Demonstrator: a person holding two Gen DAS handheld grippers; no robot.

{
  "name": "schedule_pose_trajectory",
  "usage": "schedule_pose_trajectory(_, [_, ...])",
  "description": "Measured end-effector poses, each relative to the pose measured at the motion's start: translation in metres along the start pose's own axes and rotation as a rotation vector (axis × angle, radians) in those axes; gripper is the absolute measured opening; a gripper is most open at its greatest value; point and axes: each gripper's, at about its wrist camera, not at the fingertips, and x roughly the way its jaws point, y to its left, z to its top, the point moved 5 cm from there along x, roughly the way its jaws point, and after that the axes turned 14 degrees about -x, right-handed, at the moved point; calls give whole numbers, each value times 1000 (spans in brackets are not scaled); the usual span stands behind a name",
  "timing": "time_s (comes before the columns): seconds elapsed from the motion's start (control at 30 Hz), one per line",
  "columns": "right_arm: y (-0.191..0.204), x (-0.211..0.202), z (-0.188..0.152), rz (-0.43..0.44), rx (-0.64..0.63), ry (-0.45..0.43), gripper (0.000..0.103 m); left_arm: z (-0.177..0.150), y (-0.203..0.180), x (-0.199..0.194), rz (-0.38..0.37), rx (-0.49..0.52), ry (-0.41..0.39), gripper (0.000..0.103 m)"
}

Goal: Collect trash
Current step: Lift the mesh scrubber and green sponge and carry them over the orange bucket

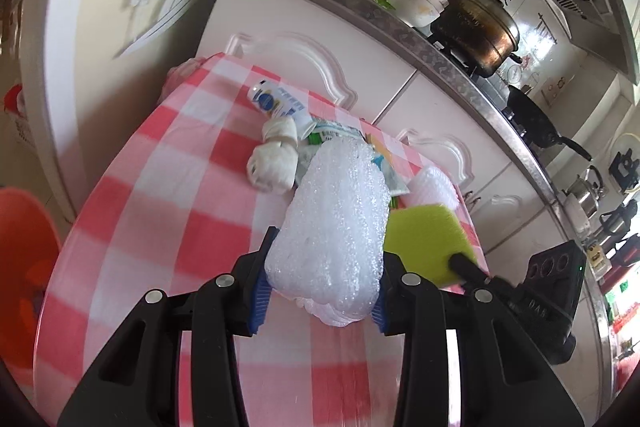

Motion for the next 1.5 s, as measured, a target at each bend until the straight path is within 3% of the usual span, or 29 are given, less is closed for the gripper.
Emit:
schedule_pose_trajectory(0.4, [58,-48,-30,-156,-92,17,20,-38,45,-64,-4,20,-9,41])
schedule_pose_trajectory(0.73, [91,-53,-53,-191,-144,80,20,-56,87,-99,21,-1,-19,41])
schedule_pose_trajectory(1.0, [136,-20,-46,-131,-284,166,20,-40,120,-133,58,-77,-116,41])
schedule_pose_trajectory(1.3, [218,58,-26,12,-488,226,20,9,183,-181,224,-151,-277,41])
schedule_pose_trajectory(1.5, [269,114,-26,98,-594,273,20,36,219,-197,269,-208,-338,42])
